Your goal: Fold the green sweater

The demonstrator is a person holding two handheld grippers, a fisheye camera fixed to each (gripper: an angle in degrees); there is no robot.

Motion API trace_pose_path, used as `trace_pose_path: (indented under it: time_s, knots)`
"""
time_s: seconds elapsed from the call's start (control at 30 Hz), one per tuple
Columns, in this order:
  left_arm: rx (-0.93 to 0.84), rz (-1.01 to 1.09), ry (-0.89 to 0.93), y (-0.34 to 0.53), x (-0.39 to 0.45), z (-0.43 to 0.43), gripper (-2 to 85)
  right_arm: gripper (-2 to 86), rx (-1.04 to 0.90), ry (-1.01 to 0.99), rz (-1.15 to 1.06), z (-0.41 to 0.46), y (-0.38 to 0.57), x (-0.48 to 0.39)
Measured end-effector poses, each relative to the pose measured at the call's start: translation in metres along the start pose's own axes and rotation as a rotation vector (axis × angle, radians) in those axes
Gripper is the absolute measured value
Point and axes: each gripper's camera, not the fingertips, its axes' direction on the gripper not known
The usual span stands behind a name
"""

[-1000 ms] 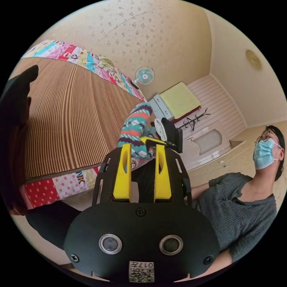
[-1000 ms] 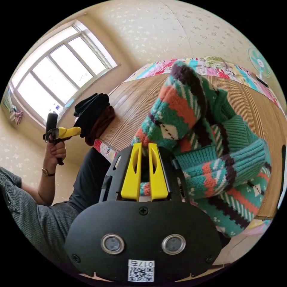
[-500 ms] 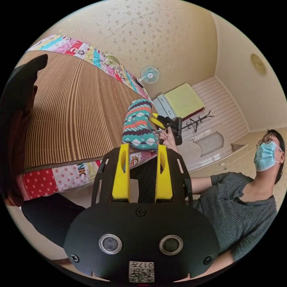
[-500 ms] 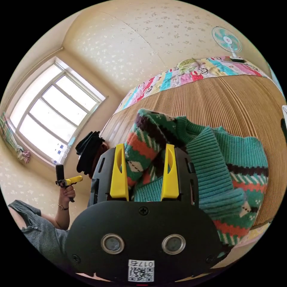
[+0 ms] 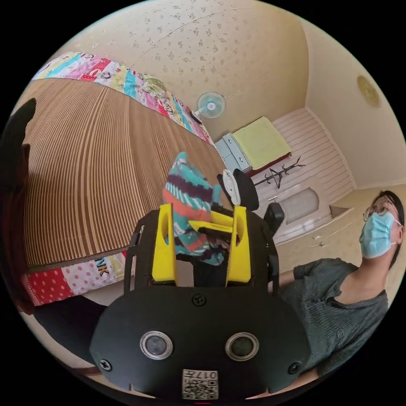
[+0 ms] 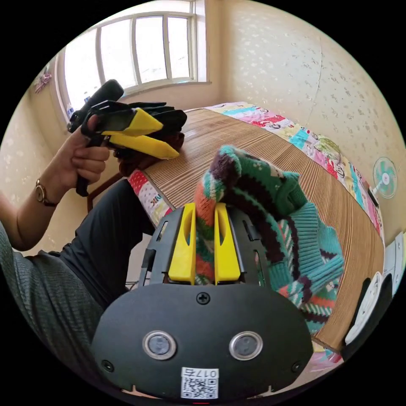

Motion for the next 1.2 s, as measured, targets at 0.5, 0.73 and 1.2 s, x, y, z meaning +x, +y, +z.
trace_pose_path:
  time_s: [0.5,0.73,1.2]
  knots:
    - [-0.221,0.079,0.354,0.031,-0.049,-0.020,4.8,6.9,0.015,-0.432,-0.096,-0.024,0.017,-0.025]
    - [0.150,0.652,0.822,0.037,0.020,-0.162,4.4,6.0,0.451,-0.621,-0.101,-0.157,0.014,0.015]
    - [0.202,1.109,1.924,0.035,0.134,-0.282,4.4,10.0,0.514,-0.064,0.131,-0.255,0.062,0.114]
